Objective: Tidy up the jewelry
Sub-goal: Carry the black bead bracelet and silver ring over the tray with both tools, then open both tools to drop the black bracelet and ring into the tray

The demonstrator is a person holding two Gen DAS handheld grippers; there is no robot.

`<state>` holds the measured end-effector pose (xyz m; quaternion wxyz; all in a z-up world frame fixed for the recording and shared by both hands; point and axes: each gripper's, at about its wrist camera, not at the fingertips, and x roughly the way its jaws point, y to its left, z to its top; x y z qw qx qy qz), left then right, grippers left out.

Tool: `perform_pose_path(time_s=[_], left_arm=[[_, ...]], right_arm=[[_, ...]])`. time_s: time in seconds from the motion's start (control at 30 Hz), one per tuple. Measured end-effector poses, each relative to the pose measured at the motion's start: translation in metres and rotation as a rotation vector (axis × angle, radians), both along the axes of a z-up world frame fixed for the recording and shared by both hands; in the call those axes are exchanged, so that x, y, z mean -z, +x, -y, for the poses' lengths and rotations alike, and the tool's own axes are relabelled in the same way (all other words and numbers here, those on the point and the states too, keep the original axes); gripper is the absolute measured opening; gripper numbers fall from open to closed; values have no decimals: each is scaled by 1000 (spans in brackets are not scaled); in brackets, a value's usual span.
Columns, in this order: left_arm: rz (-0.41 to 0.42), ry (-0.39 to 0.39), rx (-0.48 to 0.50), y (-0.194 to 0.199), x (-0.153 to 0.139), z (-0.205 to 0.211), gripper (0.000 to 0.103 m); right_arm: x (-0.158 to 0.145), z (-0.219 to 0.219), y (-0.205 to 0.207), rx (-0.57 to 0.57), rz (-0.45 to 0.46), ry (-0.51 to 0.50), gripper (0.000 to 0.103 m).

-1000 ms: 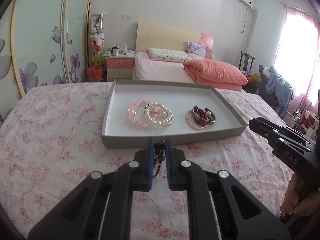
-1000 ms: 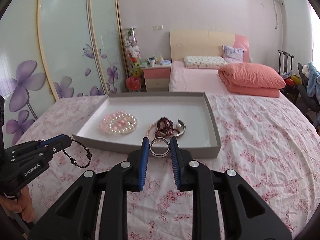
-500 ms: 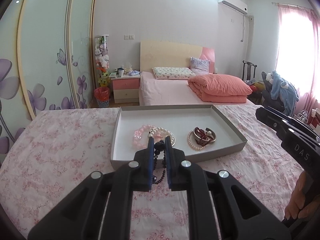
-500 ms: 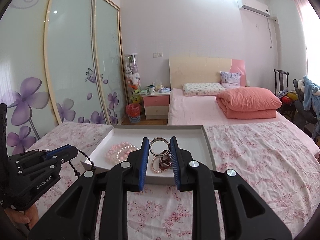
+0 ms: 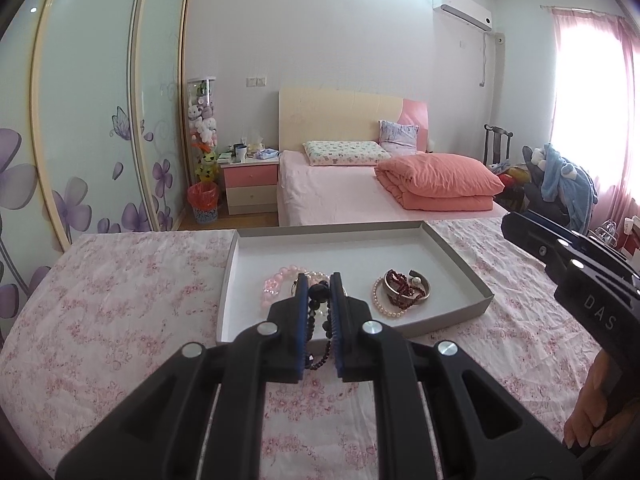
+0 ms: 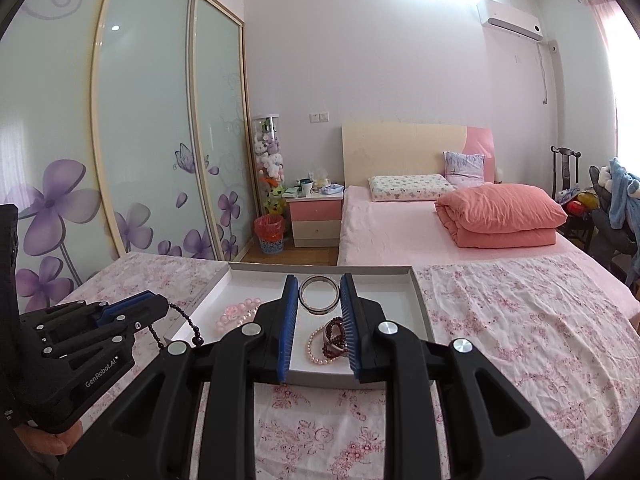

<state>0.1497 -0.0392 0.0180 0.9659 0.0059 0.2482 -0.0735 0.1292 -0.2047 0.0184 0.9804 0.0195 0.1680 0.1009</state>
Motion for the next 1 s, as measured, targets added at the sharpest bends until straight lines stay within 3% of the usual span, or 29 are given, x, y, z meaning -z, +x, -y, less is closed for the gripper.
perform_pose_path(time_s=[0.4, 1.0], left_arm=[[0, -6, 19, 36, -3, 9, 12], [-125, -58, 59, 124, 37, 19, 12]], right_arm=[[-5, 2, 38, 1, -17, 31, 23], [47, 7, 134, -30, -261, 150, 23]])
